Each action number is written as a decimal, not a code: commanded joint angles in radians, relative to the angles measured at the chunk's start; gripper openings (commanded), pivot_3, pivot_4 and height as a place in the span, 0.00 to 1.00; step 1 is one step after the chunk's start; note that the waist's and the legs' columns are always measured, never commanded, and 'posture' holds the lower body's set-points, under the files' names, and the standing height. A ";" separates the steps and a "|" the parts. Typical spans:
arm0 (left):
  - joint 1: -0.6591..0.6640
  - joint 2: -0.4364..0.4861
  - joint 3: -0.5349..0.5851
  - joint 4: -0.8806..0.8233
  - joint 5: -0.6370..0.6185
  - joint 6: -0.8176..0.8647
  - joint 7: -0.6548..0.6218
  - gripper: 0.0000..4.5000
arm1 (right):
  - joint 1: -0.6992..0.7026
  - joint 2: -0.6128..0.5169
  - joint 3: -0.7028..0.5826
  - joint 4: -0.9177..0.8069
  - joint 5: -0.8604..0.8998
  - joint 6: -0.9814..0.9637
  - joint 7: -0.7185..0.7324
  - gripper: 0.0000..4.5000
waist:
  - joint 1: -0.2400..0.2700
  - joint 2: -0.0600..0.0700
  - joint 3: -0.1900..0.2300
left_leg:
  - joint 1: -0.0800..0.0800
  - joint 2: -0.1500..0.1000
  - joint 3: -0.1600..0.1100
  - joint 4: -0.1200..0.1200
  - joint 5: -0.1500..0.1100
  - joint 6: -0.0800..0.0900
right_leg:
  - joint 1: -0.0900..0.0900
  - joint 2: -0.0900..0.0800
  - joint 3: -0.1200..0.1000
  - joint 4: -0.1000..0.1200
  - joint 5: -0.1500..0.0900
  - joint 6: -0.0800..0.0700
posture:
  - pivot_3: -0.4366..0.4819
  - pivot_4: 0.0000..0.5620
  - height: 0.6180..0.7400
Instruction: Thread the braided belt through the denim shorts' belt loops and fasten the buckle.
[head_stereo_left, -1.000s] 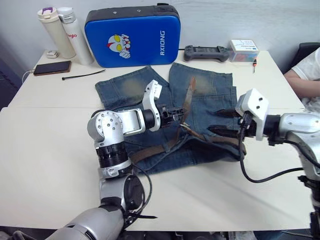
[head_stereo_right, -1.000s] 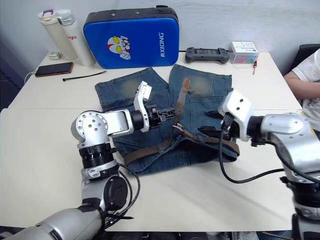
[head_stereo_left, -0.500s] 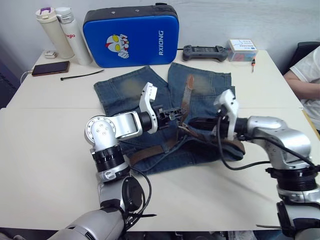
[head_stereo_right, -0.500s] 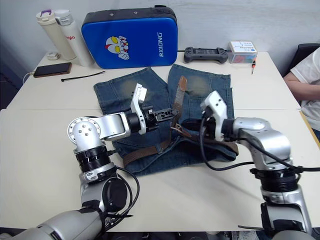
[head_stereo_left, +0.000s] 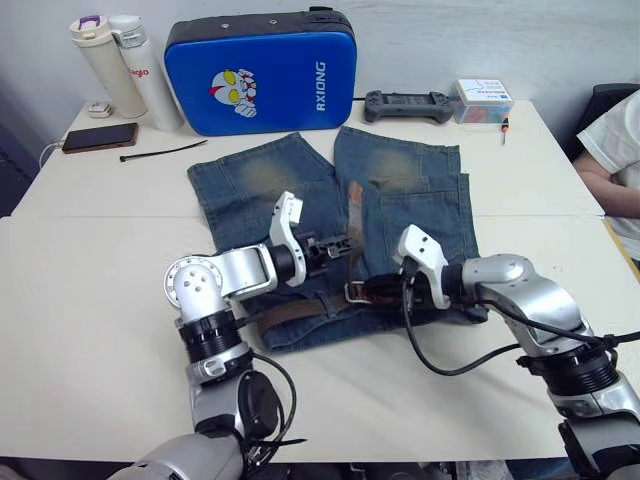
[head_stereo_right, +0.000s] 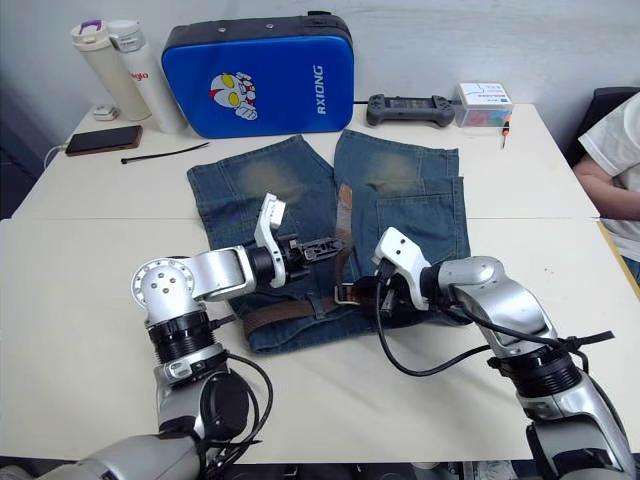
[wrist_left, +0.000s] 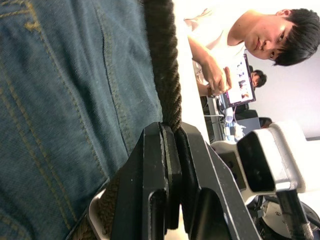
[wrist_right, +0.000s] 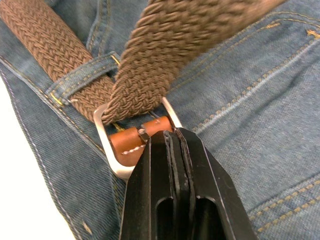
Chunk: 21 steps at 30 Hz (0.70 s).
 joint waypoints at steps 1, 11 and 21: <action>0.074 -0.022 0.008 -0.048 -0.069 -0.006 0.043 0.00 | -0.020 -0.013 -0.072 -0.034 0.033 -0.002 0.009 0.01 | 0.000 0.000 0.000 | 0.000 0.000 0.000 0.000 0.000 0.000 | 0.000 0.000 0.000 0.000 0.000 0.000 | 0.48 0.27 1.00; 0.089 -0.029 0.006 -0.064 -0.085 -0.006 0.075 0.00 | 0.003 -0.062 -0.112 -0.071 0.113 0.034 0.098 0.01 | 0.005 0.000 0.000 | 0.000 0.000 0.000 0.000 0.000 0.000 | 0.000 0.000 0.000 0.000 0.000 0.000 | 0.48 0.27 1.00; 0.079 -0.025 -0.008 -0.067 -0.089 -0.006 0.085 0.00 | 0.005 -0.017 -0.074 -0.038 0.105 0.036 0.083 0.01 | 0.012 0.000 0.000 | 0.000 0.000 0.000 0.000 -0.001 0.000 | 0.001 0.000 0.000 -0.001 0.000 0.000 | 0.48 0.27 1.00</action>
